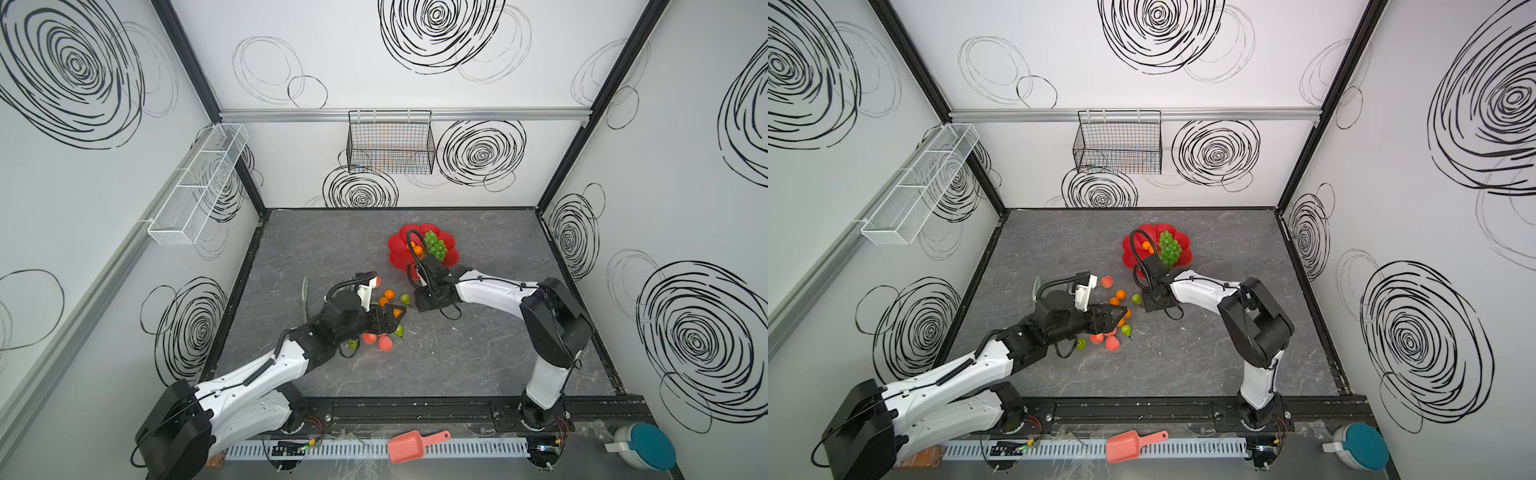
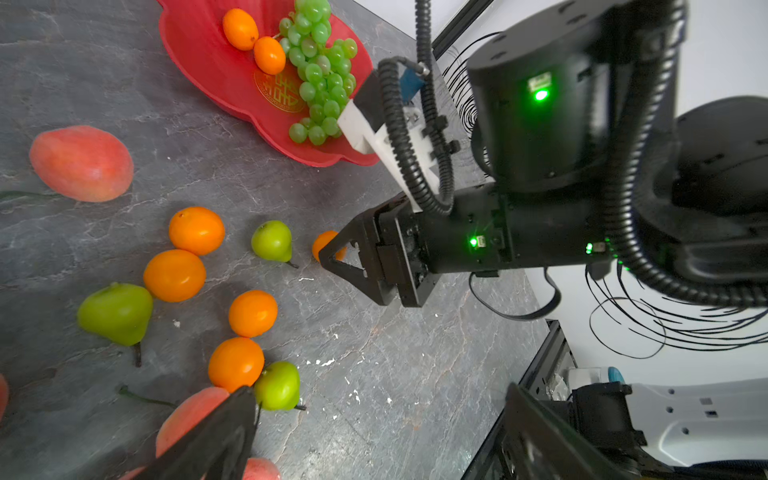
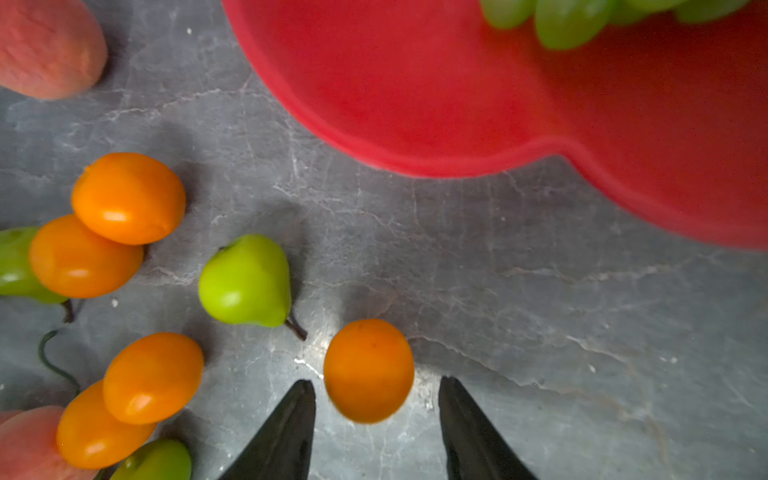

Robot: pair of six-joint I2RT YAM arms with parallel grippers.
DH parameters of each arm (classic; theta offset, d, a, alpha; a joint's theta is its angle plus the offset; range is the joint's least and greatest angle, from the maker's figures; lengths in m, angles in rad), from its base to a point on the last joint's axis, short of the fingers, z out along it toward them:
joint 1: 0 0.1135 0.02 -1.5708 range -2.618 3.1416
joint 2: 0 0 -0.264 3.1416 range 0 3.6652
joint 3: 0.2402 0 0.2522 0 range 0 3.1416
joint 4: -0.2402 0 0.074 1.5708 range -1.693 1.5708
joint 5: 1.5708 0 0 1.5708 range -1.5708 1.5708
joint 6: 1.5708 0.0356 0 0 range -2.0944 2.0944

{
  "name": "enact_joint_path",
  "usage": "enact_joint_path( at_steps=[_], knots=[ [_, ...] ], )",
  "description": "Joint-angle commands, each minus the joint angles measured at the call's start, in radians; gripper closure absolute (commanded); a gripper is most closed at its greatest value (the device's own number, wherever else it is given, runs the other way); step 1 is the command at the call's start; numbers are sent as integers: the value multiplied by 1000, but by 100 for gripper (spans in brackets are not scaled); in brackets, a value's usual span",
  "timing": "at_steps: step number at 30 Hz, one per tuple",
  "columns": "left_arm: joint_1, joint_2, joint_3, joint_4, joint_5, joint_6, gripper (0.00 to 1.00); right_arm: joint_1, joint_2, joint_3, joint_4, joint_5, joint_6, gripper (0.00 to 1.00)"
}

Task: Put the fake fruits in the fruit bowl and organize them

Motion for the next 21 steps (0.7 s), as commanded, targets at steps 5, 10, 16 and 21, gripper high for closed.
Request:
enact_joint_path(
  at_steps=[5, 10, 16, 21],
  knots=[
    [11, -25, -21, 35, -19, -6, 4, 6, 43, 52, 4, 17, 9, 49],
    [18, -31, -21, 30, -13, -3, 4, 6, 60, 55, 3, 21, 9, 52],
    [22, -40, -27, 26, -14, -4, 4, 5, 67, 55, 6, 26, 7, 55],
    [24, -45, -32, 26, -15, -8, 4, 5, 67, 55, 4, 30, 6, 57]
  ],
)
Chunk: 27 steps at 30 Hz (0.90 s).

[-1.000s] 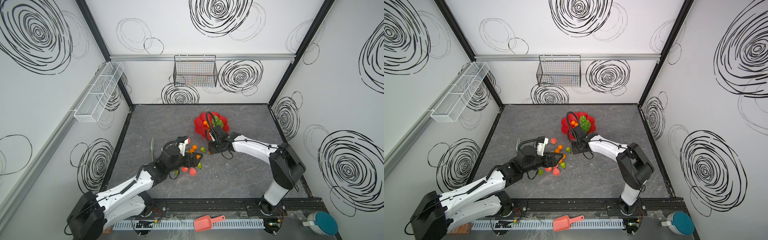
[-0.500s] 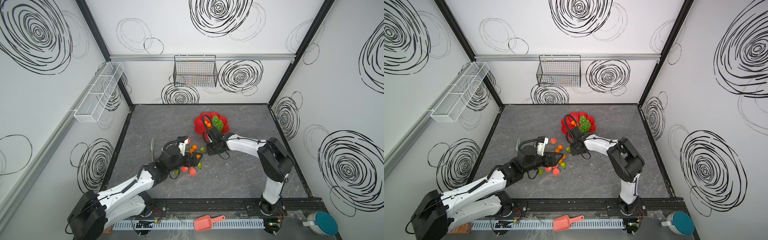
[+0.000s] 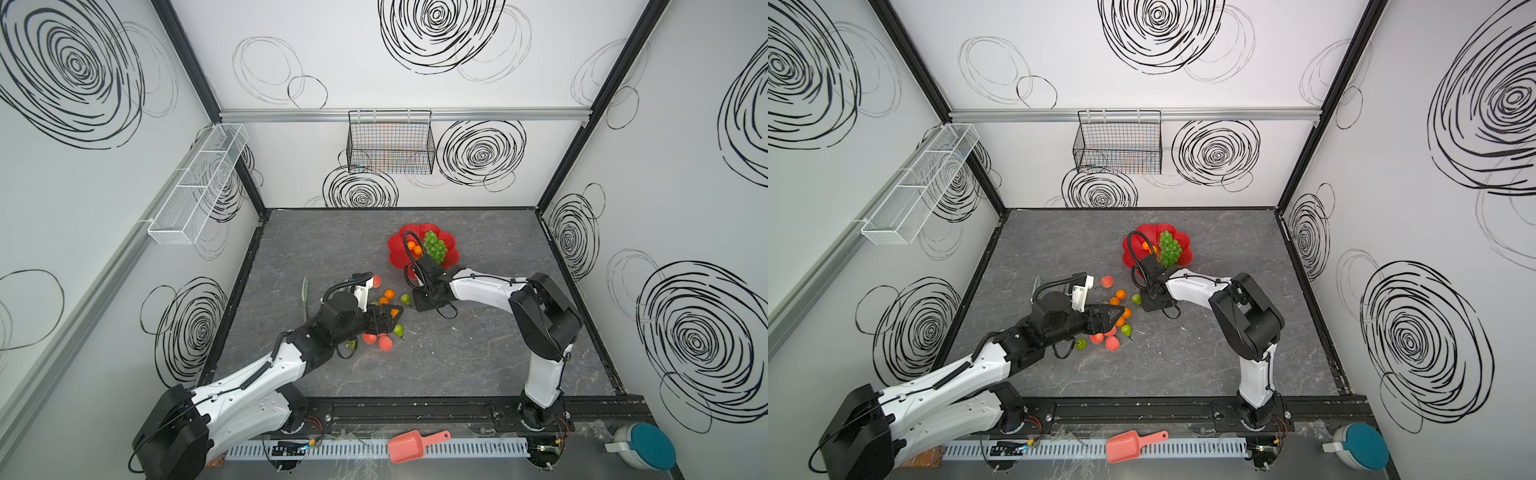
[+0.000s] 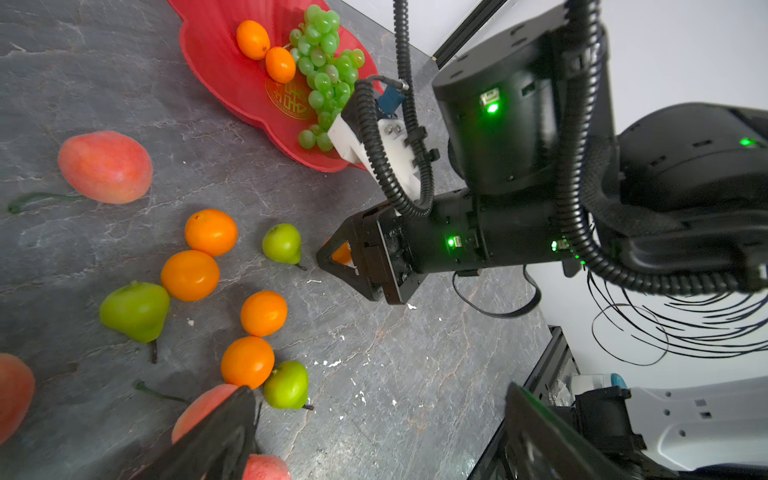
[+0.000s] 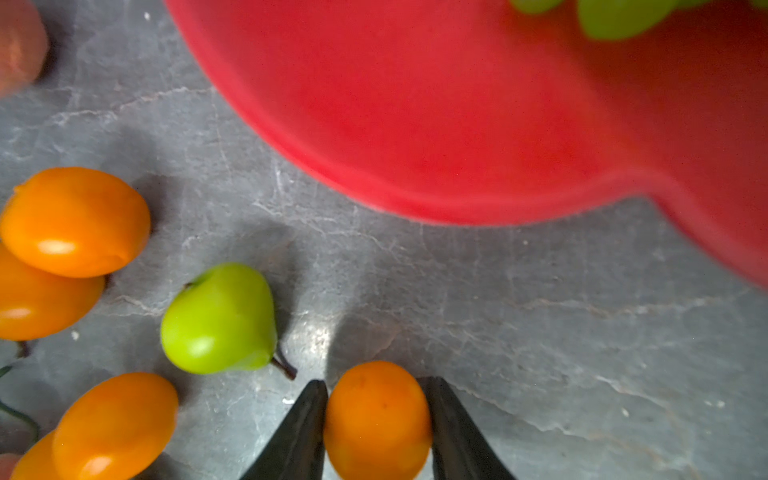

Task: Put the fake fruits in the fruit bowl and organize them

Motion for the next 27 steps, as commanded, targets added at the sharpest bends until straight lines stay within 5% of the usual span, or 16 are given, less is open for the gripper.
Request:
enact_joint_path(
  at_steps=[1, 27],
  knots=[
    [9, -15, -8, 24, -11, -7, 4, 5, 6, 26, 3, 27, 2, 58],
    [82, 13, 39, 60, 38, -16, 4, -98, -255, 25, -69, 7, 5, 65]
  ],
)
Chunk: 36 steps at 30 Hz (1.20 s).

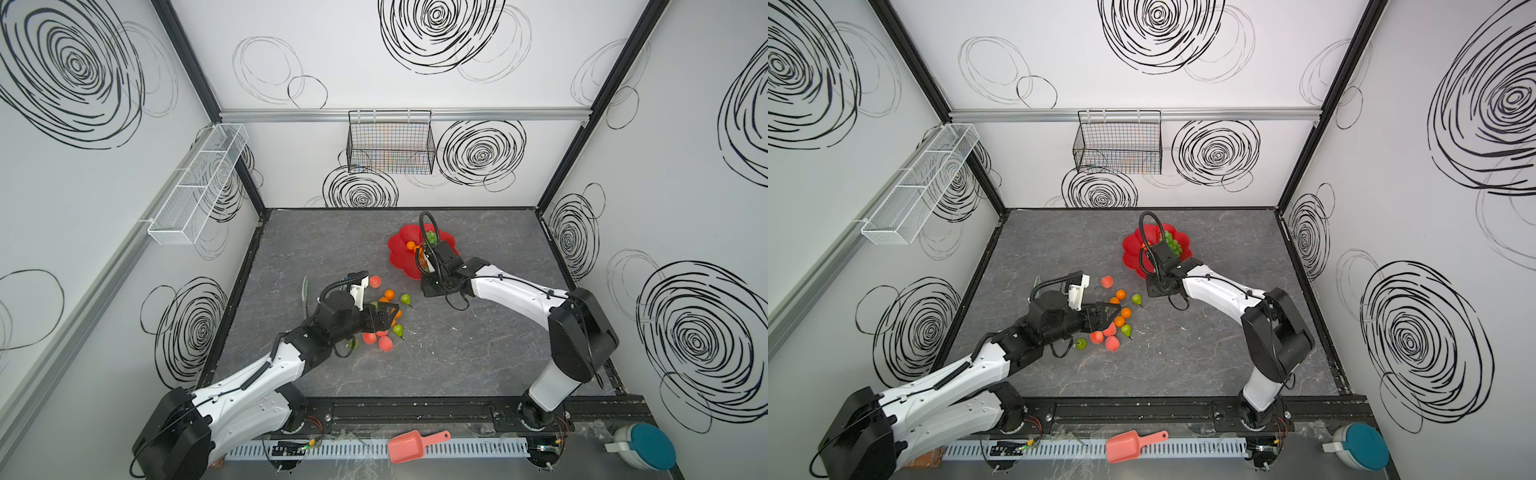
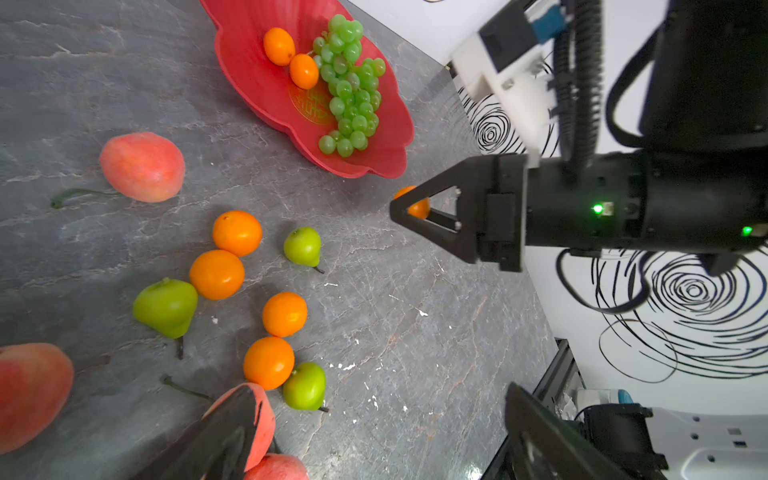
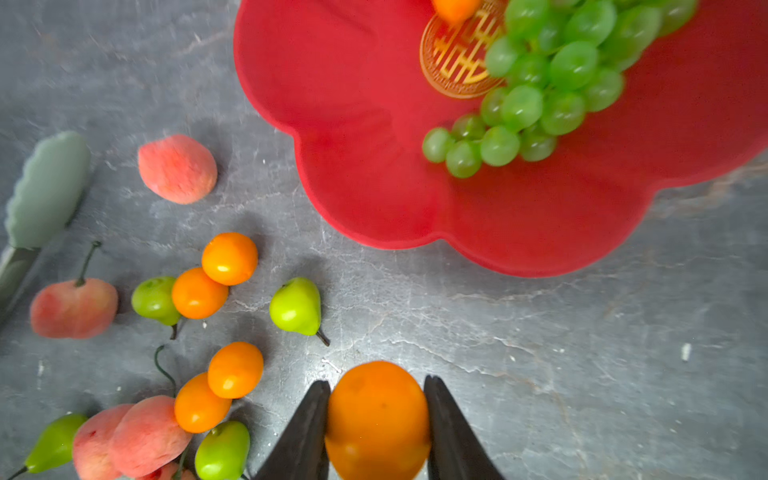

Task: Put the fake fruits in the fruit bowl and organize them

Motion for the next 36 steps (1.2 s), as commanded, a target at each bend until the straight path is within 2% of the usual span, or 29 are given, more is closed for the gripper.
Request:
enact_joint_path(
  at_steps=[1, 8, 17, 25, 36],
  knots=[
    [34, 23, 59, 63, 30, -4, 4, -47, -34, 32, -38, -15, 3, 65],
    [88, 115, 139, 86, 80, 24, 4, -111, 27, 137, -60, -28, -23, 66],
    [153, 253, 212, 147, 143, 33, 4, -128, 207, 313, -65, -28, -38, 69],
    [191, 356, 291, 141, 151, 50, 4, -125, 390, 480, -86, -37, -40, 70],
    [214, 420, 327, 143, 140, 47, 4, -108, 561, 623, -101, -7, -19, 71]
  ],
)
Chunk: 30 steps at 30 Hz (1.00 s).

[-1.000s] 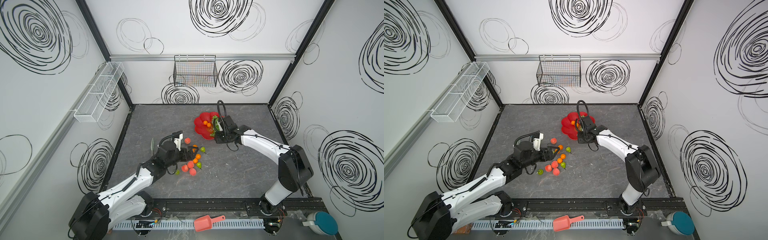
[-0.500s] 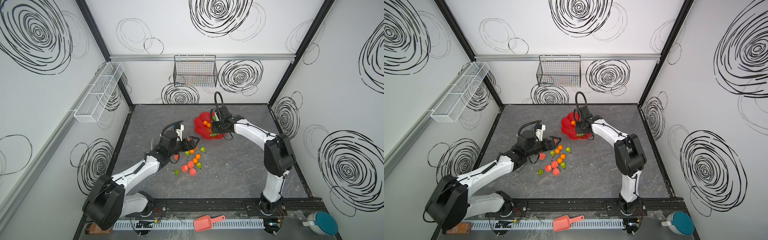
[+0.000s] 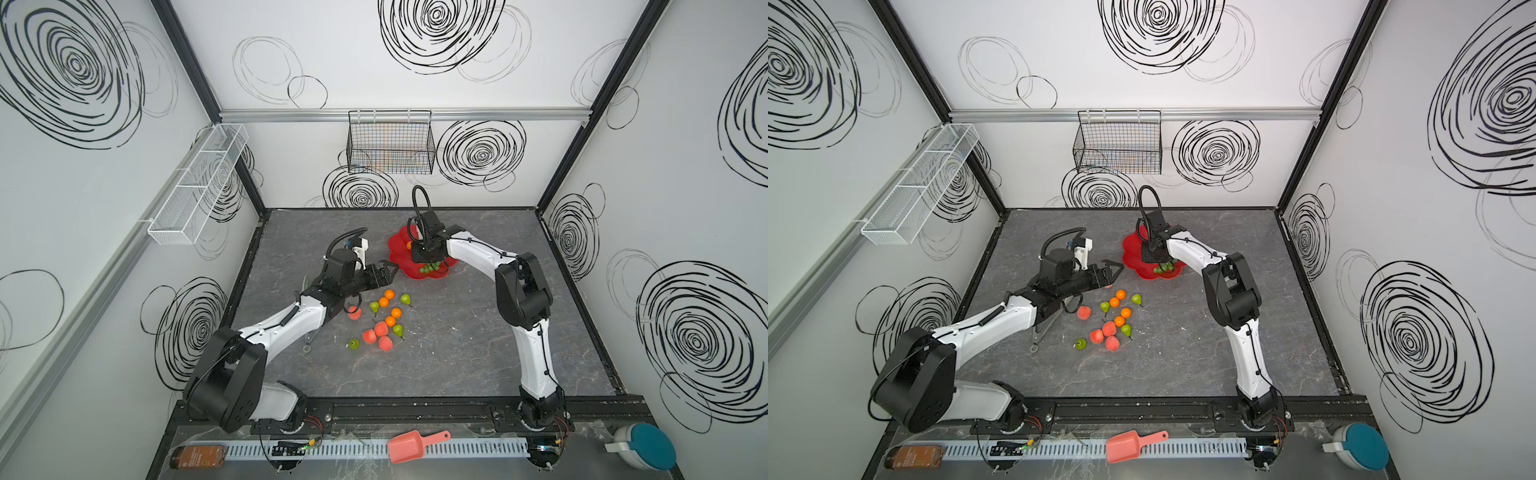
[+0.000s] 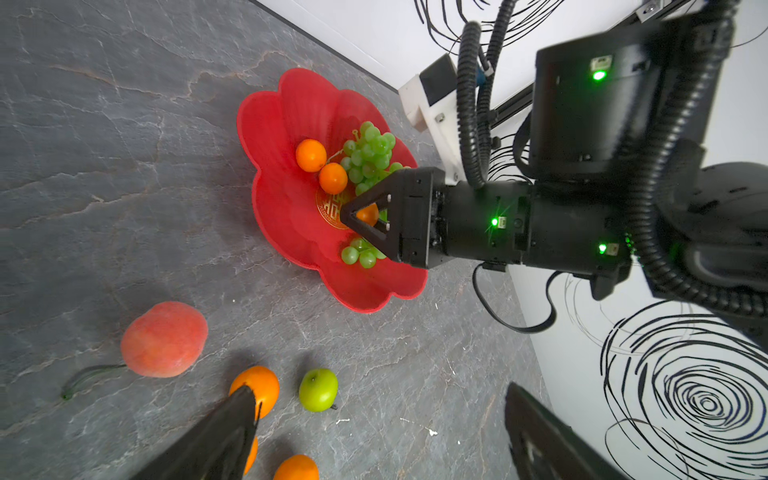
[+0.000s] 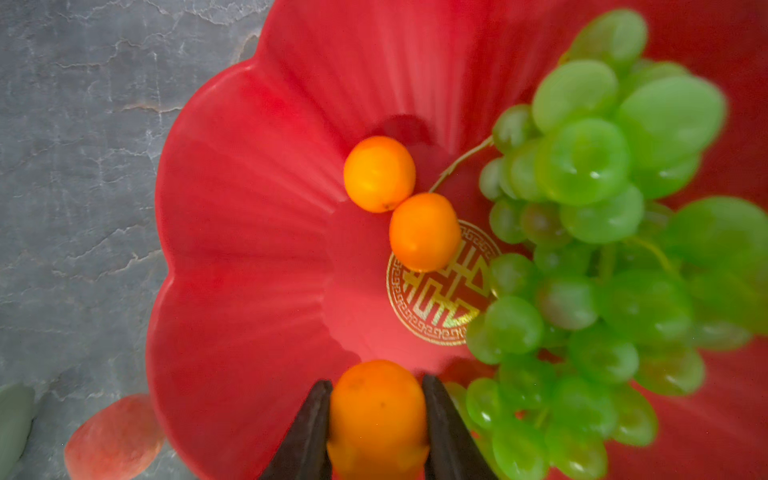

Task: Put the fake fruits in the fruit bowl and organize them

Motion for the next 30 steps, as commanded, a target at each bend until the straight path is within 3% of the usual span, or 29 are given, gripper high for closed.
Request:
enact_joint_path(
  at_steps=[1, 20, 30],
  knots=[
    [9, 9, 26, 39, 5, 11, 4, 5, 33, 45, -30, 36, 12, 71],
    [6, 1, -17, 56, 4, 6, 4, 4, 166, 195, -92, 138, 16, 71],
    [6, -1, -20, 53, 10, 7, 4, -4, 170, 206, -95, 149, 11, 56]
  ],
)
